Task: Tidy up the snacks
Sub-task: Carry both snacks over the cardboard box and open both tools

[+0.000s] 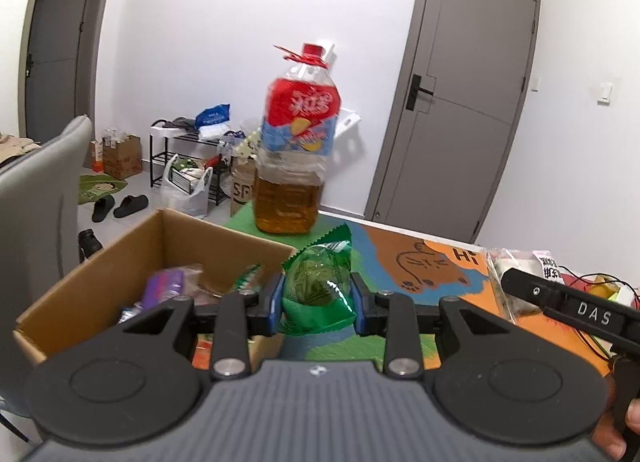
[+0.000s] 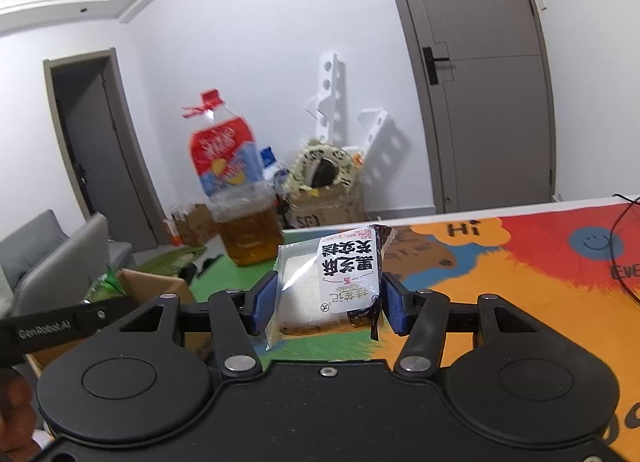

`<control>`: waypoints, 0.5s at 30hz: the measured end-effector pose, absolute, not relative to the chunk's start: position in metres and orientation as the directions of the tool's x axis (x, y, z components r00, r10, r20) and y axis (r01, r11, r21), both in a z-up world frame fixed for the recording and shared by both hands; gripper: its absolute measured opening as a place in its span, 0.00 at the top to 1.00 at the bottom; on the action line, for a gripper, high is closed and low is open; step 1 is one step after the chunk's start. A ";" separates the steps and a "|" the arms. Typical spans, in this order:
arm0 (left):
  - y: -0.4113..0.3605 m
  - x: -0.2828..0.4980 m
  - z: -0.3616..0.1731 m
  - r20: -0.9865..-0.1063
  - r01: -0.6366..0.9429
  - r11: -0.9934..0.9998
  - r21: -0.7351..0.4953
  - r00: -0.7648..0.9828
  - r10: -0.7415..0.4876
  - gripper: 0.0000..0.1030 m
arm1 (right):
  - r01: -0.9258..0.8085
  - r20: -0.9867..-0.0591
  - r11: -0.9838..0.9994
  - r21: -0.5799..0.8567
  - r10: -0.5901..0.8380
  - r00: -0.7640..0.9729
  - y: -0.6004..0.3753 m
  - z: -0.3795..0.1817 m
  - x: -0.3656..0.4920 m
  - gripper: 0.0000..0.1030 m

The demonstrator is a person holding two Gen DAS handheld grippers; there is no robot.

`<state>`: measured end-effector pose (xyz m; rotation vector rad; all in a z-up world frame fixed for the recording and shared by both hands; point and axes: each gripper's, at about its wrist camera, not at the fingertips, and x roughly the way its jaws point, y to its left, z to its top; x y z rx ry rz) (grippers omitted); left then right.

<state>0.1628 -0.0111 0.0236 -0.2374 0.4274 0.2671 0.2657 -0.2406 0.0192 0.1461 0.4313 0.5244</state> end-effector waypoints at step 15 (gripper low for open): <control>0.041 0.136 0.025 -0.435 -0.390 0.897 -0.207 0.858 0.272 0.69 | -0.536 -0.334 0.815 0.219 0.579 0.744 -0.184 0.038 0.241 0.47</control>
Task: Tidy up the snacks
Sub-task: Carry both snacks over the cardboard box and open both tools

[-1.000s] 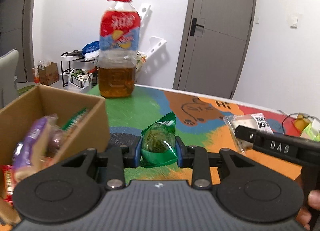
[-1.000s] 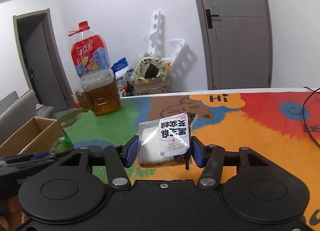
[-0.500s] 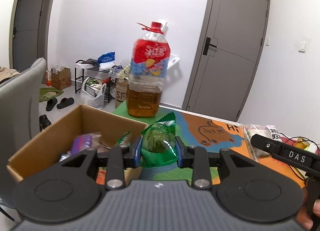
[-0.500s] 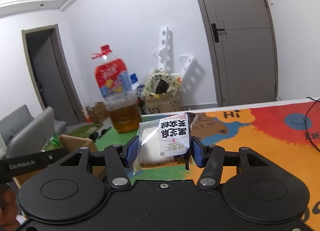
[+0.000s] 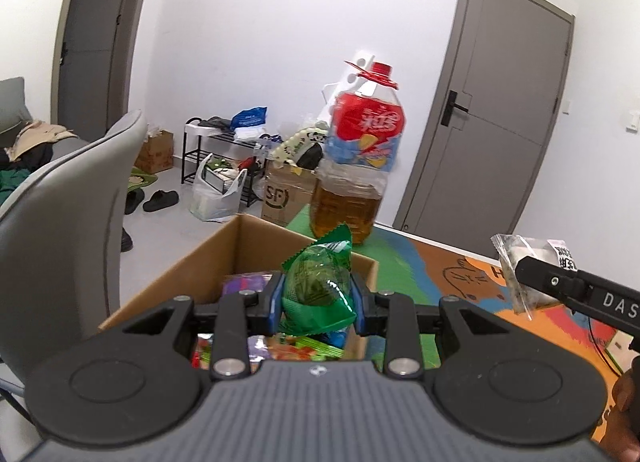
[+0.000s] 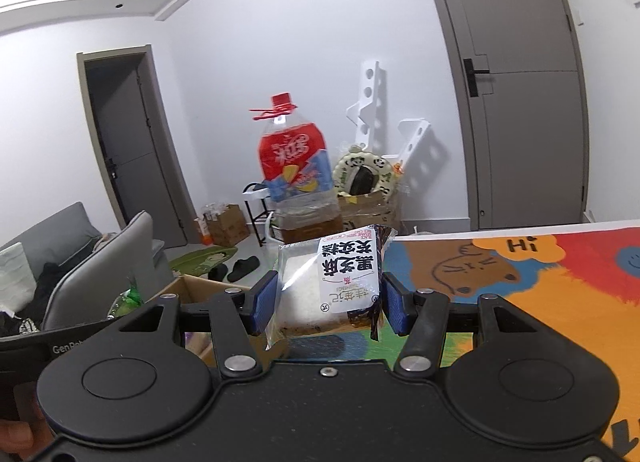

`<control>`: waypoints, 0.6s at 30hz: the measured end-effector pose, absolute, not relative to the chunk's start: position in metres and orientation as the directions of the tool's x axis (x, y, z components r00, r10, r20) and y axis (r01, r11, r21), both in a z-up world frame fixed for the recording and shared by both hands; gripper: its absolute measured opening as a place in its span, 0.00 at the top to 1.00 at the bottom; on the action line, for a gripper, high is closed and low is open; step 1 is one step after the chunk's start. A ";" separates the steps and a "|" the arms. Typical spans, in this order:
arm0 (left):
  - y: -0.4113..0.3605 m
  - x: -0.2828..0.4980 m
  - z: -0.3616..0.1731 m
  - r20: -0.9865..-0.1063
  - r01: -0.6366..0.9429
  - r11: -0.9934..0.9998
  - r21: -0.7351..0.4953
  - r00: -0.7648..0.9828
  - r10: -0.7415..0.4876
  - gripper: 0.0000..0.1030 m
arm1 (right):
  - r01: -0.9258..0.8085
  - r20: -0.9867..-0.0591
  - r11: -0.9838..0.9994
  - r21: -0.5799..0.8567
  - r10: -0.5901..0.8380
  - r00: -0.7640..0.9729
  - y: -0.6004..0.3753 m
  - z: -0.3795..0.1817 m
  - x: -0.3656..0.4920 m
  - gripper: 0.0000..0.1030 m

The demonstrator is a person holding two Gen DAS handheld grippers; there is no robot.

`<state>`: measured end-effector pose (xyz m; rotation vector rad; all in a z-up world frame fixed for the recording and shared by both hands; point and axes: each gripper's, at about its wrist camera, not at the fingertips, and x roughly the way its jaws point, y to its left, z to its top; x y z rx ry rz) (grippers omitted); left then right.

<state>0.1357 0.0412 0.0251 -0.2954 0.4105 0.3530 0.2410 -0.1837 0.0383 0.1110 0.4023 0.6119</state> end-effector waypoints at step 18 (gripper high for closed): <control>0.112 0.139 0.010 -0.489 -0.399 0.867 -0.297 0.844 0.221 0.69 | -0.607 -0.381 0.772 0.189 0.627 0.679 -0.101 0.041 0.232 0.47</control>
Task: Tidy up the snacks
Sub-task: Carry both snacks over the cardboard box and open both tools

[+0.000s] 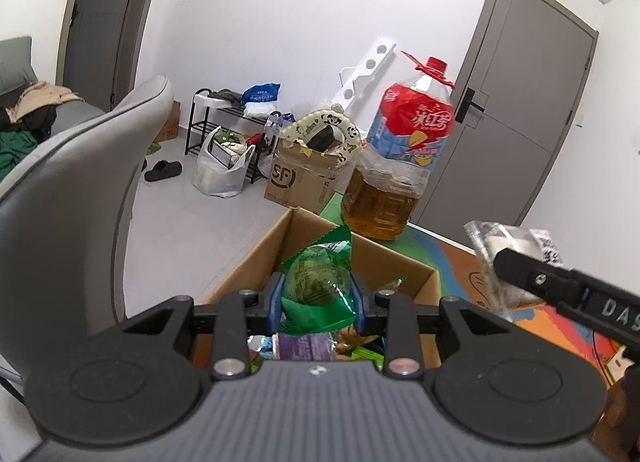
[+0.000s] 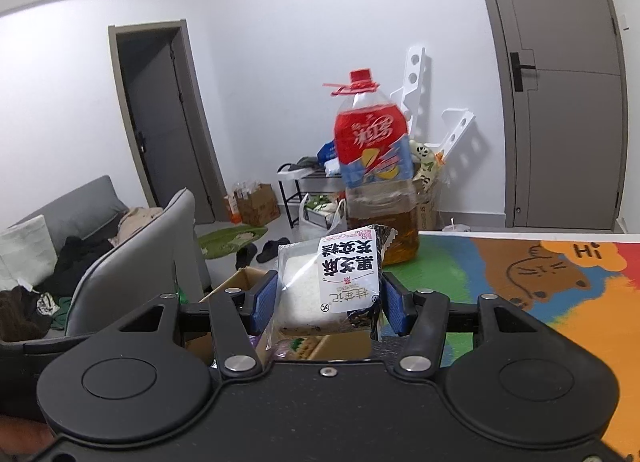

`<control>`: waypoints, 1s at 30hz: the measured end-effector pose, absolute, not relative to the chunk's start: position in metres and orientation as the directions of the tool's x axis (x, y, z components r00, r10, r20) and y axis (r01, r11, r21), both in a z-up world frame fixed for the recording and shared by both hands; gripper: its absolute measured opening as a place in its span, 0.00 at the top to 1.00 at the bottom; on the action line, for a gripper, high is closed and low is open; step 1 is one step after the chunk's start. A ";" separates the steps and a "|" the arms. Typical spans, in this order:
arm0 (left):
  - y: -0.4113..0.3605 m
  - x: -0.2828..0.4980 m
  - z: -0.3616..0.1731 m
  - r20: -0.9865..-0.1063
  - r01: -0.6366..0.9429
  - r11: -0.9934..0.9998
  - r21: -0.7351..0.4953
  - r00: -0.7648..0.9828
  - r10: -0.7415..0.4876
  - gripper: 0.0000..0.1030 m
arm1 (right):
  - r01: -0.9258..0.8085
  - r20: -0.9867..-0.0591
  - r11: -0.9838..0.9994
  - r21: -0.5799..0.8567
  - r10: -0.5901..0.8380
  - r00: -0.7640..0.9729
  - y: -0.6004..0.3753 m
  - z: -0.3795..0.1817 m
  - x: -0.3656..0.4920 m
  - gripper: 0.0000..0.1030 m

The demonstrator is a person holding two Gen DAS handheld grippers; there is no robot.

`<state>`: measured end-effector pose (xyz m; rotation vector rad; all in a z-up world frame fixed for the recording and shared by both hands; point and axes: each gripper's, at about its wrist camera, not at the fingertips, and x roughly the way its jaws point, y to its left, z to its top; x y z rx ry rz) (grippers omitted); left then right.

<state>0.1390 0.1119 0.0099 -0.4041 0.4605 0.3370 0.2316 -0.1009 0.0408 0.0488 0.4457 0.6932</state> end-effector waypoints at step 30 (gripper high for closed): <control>0.124 0.095 0.023 -0.471 -0.359 0.886 -0.295 0.861 0.192 0.28 | -0.558 -0.404 0.776 0.293 0.630 0.664 -0.103 0.039 0.204 0.35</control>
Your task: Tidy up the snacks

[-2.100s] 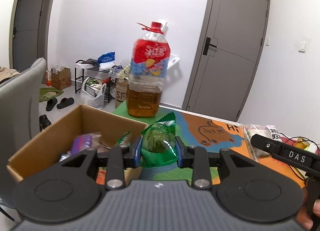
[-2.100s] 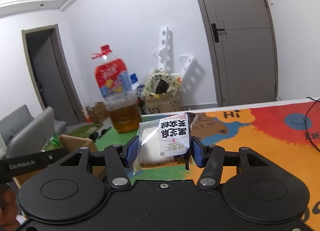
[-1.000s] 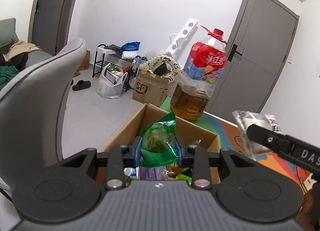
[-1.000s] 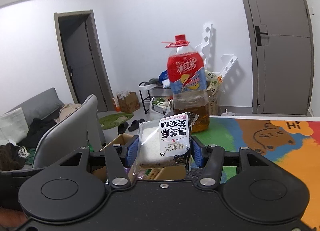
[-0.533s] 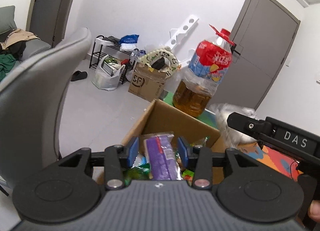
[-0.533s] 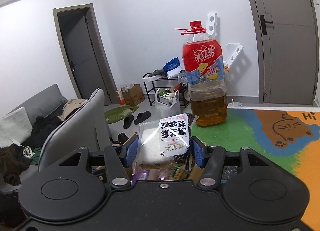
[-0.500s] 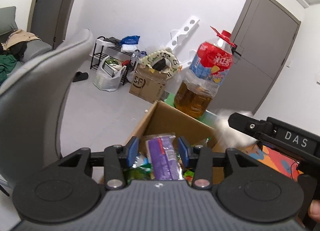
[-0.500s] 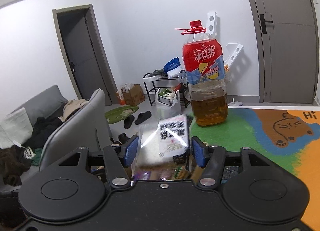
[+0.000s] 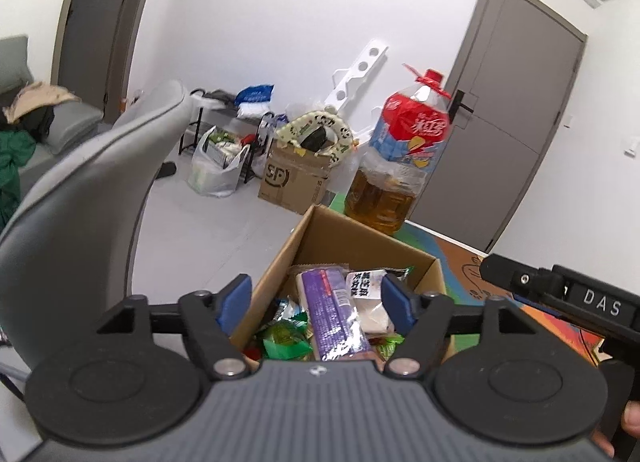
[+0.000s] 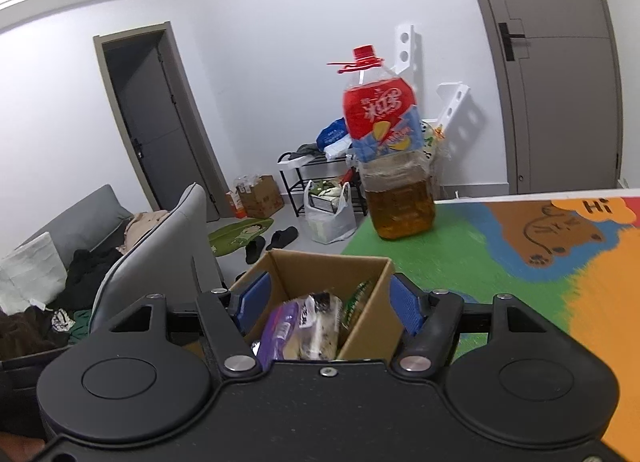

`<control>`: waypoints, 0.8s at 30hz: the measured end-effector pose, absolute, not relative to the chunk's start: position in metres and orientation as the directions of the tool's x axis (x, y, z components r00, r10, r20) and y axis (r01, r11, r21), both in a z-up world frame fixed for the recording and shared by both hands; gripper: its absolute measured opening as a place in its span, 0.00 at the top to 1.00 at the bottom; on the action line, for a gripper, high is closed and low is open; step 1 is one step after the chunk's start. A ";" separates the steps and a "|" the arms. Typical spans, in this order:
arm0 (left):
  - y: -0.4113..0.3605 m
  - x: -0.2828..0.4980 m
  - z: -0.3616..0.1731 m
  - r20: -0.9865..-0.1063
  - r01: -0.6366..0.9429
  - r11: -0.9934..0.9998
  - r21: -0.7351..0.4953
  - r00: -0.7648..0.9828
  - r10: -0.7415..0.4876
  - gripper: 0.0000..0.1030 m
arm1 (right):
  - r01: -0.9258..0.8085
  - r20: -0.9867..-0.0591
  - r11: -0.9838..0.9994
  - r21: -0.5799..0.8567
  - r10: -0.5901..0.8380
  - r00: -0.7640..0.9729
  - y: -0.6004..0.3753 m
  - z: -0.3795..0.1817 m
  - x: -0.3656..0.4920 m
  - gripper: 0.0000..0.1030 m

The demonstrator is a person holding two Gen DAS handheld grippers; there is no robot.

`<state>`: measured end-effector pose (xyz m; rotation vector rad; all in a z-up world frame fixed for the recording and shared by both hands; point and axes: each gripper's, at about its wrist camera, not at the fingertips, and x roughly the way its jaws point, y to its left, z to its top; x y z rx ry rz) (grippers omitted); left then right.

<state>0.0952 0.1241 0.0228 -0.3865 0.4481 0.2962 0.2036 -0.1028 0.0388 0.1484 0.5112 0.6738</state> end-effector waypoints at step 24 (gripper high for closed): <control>0.075 0.047 0.067 -0.399 -0.216 0.947 -0.237 0.910 0.108 0.04 | -0.510 -0.309 0.820 0.260 0.572 0.760 -0.172 0.070 0.145 0.00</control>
